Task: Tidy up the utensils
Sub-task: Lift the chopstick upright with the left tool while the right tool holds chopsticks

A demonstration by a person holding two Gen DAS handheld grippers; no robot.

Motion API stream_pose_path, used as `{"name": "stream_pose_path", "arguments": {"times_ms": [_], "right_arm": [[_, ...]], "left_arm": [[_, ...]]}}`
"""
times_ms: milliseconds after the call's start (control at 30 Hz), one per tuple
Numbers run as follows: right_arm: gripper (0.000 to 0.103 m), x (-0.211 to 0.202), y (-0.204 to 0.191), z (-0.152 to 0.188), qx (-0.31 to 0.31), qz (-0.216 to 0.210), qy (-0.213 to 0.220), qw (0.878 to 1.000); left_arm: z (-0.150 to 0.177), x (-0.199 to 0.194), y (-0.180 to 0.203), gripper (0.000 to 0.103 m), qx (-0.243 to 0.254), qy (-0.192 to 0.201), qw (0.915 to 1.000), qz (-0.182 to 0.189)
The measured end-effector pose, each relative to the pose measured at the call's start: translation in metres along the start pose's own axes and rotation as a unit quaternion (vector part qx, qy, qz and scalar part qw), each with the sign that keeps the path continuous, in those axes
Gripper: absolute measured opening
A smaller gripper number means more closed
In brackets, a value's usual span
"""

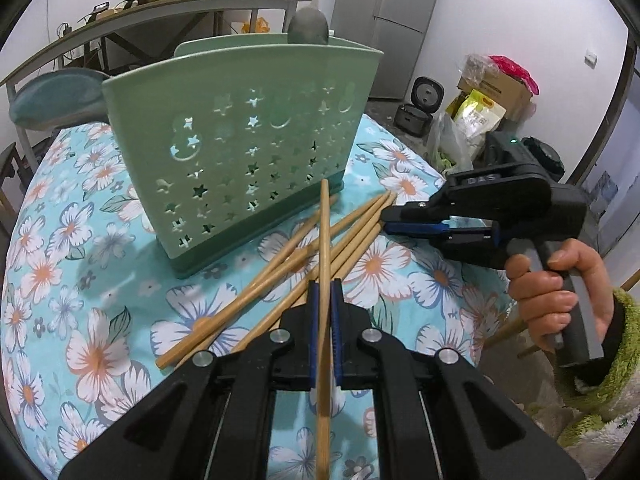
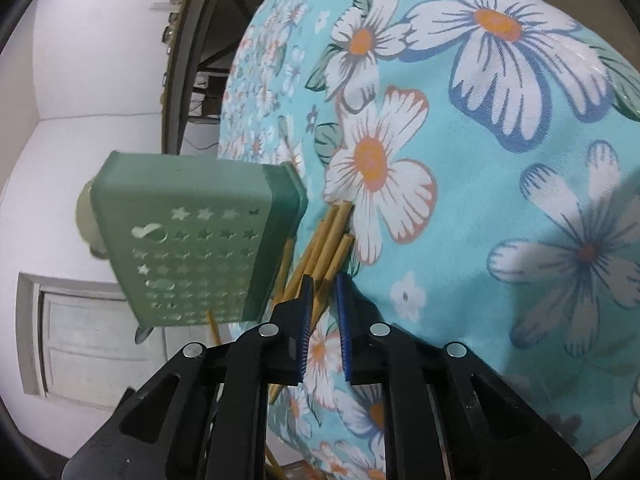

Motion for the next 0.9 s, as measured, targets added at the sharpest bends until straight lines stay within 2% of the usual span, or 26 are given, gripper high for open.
{"name": "stream_pose_path", "arguments": {"times_ms": [167,233,400,467,600,900], "right_arm": [[0.012,0.006,-0.001,-0.005,0.012,0.002,0.005,1.0],[0.017,0.007,-0.003,-0.007,0.017,-0.004,0.008,1.0],[0.019,0.017,-0.008,-0.015,0.02,-0.001,0.01,1.0],[0.018,0.021,-0.011,-0.017,0.016,0.004,0.012,1.0],[0.006,0.029,-0.009,-0.019,0.022,0.006,0.018,1.0],[0.006,0.02,-0.006,-0.019,0.017,-0.013,0.03,0.999]], "left_arm": [[0.002,-0.004,-0.001,0.005,-0.002,0.003,1.0,0.004],[0.002,-0.003,-0.001,0.005,-0.004,0.003,1.0,0.004],[0.001,-0.002,-0.003,0.005,-0.008,0.003,0.9999,0.006],[0.0,-0.001,-0.002,0.005,-0.009,0.003,0.9999,0.006],[0.0,-0.002,-0.002,0.005,-0.011,0.004,0.9999,0.006],[0.0,-0.007,-0.001,0.005,-0.013,0.007,0.9999,0.002]]}}
Point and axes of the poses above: each gripper's, at about its wrist camera, not at the fingertips, and x roughly the way its jaws point, y to its right, z to its underside, the point moved 2 cm from there along x, roughly the way its jaws point, and after that the axes turned 13 degrees about -x, right-handed, at the moved point
